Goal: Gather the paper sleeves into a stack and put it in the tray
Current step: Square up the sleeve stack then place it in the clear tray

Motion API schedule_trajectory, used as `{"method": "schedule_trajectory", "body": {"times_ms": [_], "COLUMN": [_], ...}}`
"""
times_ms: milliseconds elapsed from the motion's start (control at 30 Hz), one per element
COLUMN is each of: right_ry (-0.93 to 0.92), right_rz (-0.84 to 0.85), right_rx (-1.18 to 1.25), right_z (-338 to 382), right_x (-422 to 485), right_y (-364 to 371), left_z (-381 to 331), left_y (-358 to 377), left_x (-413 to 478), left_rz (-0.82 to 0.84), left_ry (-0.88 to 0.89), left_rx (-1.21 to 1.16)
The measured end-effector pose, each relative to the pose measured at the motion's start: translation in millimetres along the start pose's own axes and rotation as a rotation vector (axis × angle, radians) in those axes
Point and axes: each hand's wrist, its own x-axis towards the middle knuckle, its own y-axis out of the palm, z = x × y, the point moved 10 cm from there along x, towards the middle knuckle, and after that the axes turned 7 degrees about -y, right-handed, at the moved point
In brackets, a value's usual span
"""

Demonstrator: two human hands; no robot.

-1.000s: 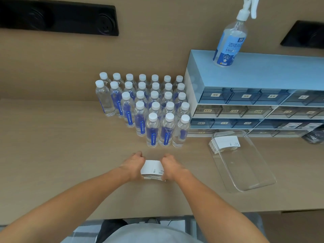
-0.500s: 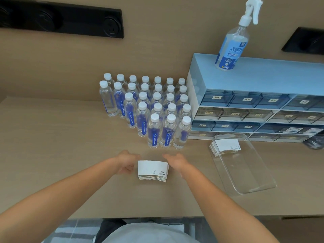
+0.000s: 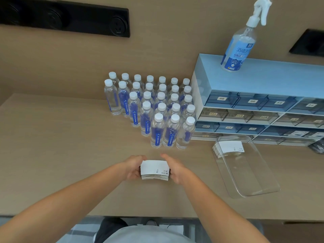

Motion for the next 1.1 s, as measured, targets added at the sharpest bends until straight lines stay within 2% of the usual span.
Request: {"method": "schedule_trajectory", "body": {"times_ms": [67, 167, 200, 267, 333, 467, 767, 933, 1100], "right_ry": [-0.096, -0.328, -0.410, -0.509, -0.512, -0.494, -0.623, -0.588, -0.626], "right_rz": [-0.022, 0.040, 0.070, 0.133, 0.174, 0.139, 0.028, 0.057, 0.062], "right_rx": [-0.366, -0.909, -1.052, -1.269, -1.397, -1.424, -1.389, -1.391, -1.403], "right_z": [14.5, 43.2, 50.3, 53.1, 43.5, 29.1, 27.3, 28.7, 23.9], "right_x": [1.3, 0.5, -3.2, -6.7, -2.8, 9.9, 12.6, 19.2, 17.7], "right_y": [-13.9, -9.0, 0.4, 21.5, 35.6, 37.7, 35.0, 30.8, 30.3], "left_z": [-12.5, -42.0, -45.6, -42.5, -37.8, -35.8, -31.3, -36.1, -28.5], "left_y": [-14.0, -12.4, -1.9, 17.8, 30.5, 39.0, 38.1, 37.5, 37.9], "left_x": [6.3, 3.6, 1.6, 3.8, 8.8, 16.6, 28.3, 29.9, 32.5], "left_rz": [-0.141, -0.362, -0.364, -0.341, -0.357, -0.356, -0.388, -0.393, -0.389], "left_ry": [0.098, 0.378, 0.461, 0.512, 0.516, 0.540, 0.580, 0.594, 0.588], "left_rx": [0.336, 0.986, 1.111, 1.283, 1.396, 1.444, 1.459, 1.417, 1.413]}}
